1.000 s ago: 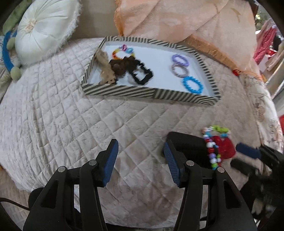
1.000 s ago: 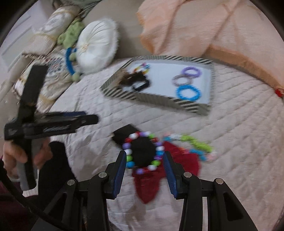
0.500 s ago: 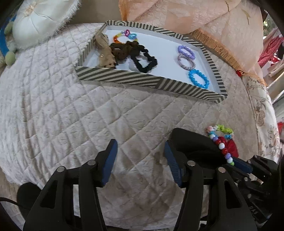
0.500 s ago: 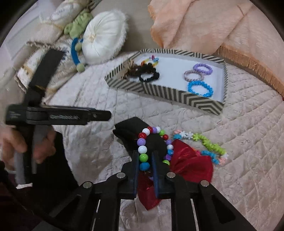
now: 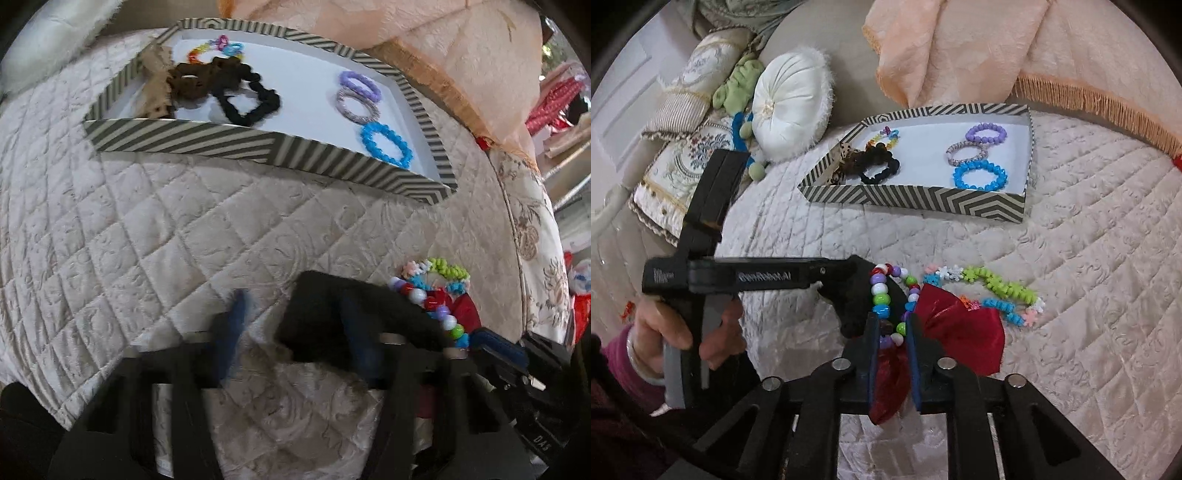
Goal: Organize jewelry
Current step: 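Grasp the black velvet clip with the left tool while the right grasps the multicolour bracelet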
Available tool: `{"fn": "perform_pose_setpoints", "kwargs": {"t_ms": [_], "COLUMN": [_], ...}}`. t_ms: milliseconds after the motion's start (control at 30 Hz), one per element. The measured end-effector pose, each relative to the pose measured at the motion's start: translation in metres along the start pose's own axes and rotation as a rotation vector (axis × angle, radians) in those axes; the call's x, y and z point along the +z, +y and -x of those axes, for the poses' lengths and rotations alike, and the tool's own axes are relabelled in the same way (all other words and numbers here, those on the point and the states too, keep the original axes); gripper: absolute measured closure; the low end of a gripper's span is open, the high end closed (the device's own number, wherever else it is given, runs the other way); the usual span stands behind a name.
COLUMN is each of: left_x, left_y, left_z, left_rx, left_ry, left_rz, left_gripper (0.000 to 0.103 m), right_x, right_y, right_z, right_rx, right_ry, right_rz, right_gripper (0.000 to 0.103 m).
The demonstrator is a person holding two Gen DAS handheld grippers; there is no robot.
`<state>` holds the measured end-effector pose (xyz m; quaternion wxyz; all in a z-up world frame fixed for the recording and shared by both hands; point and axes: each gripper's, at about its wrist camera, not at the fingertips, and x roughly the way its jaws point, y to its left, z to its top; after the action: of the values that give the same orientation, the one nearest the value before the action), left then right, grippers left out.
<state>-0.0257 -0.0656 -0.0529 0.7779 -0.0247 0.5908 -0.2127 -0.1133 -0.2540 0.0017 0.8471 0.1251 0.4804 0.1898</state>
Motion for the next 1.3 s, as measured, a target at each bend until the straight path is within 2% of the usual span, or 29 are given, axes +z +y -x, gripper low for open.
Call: {"fn": "perform_pose_setpoints", "kwargs": {"t_ms": [67, 200, 333, 400, 533, 633, 700, 733, 833, 933, 967, 1000, 1033, 1067, 1100, 1167, 1300], "left_x": [-0.001, -0.004, -0.004, -0.003, -0.002, -0.001, -0.001, -0.002, 0.000, -0.001, -0.002, -0.001, -0.001, -0.001, -0.001, -0.004, -0.005], "left_y": [-0.004, -0.008, 0.009, 0.022, 0.036, 0.038, 0.032, 0.029, 0.017, 0.005, 0.002, 0.000, -0.002, -0.003, -0.006, -0.009, 0.001], "left_z": [-0.001, 0.009, 0.029, 0.037, 0.042, 0.034, 0.027, 0.023, 0.011, 0.000, -0.001, -0.001, -0.001, 0.000, 0.001, 0.007, 0.023], "left_rx": [-0.017, 0.018, 0.048, 0.056, 0.019, -0.018, -0.011, -0.024, -0.051, -0.016, -0.006, -0.009, -0.034, -0.031, -0.024, -0.016, -0.021], "left_ry": [-0.003, -0.044, -0.083, -0.092, -0.079, -0.044, -0.040, -0.035, -0.011, 0.003, -0.009, -0.015, -0.004, -0.007, -0.015, -0.031, -0.062], "left_rz": [-0.022, -0.072, -0.074, -0.056, -0.008, 0.032, 0.025, 0.026, 0.020, -0.017, -0.029, -0.038, -0.048, -0.049, -0.061, -0.098, -0.100], "left_gripper": [0.090, 0.098, 0.099, 0.100, 0.100, 0.091, 0.065, 0.061, 0.059, 0.059, 0.064, 0.085, 0.091, 0.093, 0.095, 0.096, 0.096], "right_x": [0.001, 0.002, 0.005, 0.007, 0.010, 0.010, 0.009, 0.009, 0.007, 0.005, 0.004, 0.003, 0.002, 0.002, 0.001, 0.002, 0.005], "right_y": [0.000, 0.003, 0.013, 0.016, 0.018, 0.019, 0.018, 0.018, 0.013, 0.007, 0.005, 0.004, 0.003, 0.003, 0.004, 0.008, 0.015], "right_z": [-0.004, -0.008, -0.010, -0.015, -0.030, -0.031, -0.030, -0.029, -0.026, -0.024, -0.024, -0.024, -0.024, -0.026, -0.028, -0.030, -0.023], "right_rx": [-0.001, 0.015, 0.038, 0.022, 0.027, 0.042, 0.047, 0.046, 0.056, 0.059, 0.059, 0.063, 0.067, 0.062, 0.057, 0.057, 0.077], "right_ry": [0.011, 0.020, 0.027, 0.033, 0.071, 0.064, 0.062, 0.064, 0.061, 0.054, 0.052, 0.049, 0.048, 0.048, 0.050, 0.058, 0.037], "right_rz": [-0.002, -0.005, 0.029, 0.047, 0.051, 0.047, 0.044, 0.045, 0.035, 0.018, 0.017, 0.014, 0.011, 0.012, 0.018, 0.036, 0.042], "right_gripper": [0.080, 0.075, 0.070, 0.069, 0.070, 0.072, 0.072, 0.072, 0.072, 0.072, 0.072, 0.073, 0.081, 0.089, 0.091, 0.092, 0.092]}}
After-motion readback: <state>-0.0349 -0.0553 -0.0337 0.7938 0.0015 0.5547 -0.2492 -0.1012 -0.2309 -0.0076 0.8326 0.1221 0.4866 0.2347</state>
